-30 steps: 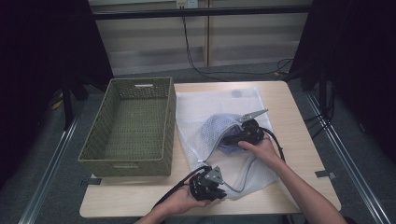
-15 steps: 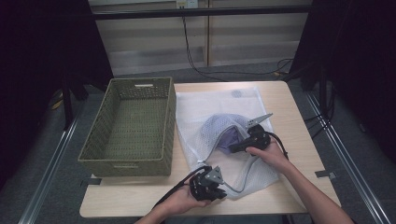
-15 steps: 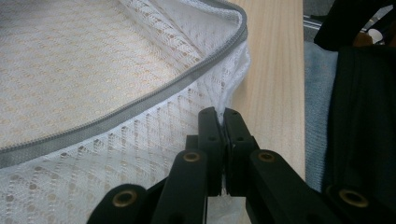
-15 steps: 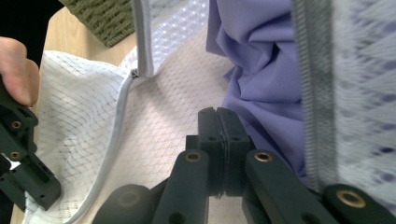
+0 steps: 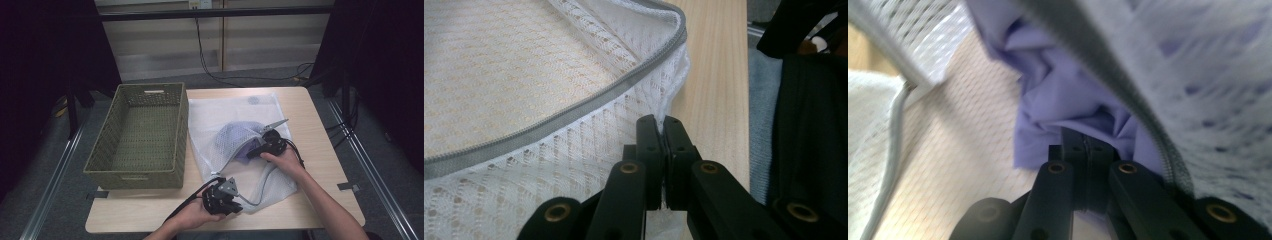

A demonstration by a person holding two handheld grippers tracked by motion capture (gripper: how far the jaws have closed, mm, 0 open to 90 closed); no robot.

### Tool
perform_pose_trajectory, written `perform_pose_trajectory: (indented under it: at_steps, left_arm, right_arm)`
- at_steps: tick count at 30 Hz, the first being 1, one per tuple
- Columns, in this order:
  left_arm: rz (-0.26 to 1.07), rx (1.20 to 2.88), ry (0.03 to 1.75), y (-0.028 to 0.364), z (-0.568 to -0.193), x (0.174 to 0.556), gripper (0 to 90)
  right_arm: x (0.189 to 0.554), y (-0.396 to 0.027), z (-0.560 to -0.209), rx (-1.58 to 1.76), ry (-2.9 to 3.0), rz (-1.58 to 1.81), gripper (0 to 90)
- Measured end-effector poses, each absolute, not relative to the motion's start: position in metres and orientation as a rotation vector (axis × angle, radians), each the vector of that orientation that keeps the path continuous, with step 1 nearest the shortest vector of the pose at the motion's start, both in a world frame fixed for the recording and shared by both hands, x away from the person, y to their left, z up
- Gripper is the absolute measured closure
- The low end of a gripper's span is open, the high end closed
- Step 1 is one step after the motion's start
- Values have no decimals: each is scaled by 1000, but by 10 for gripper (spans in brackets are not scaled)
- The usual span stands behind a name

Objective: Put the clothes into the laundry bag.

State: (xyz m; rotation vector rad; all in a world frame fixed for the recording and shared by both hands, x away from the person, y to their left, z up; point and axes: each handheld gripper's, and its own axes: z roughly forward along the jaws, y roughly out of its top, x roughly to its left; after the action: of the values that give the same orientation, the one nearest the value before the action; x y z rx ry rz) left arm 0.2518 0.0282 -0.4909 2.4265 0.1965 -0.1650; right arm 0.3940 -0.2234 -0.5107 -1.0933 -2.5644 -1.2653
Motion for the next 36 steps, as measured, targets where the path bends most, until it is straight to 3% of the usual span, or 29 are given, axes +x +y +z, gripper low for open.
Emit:
perform_pose_trajectory:
  at_steps: [36]
  left_arm:
    - [-140, 2454, 163, 27, -488, 250, 882]
  right_arm:
    - [436, -220, -513, -1431, -2551, -1344, 900]
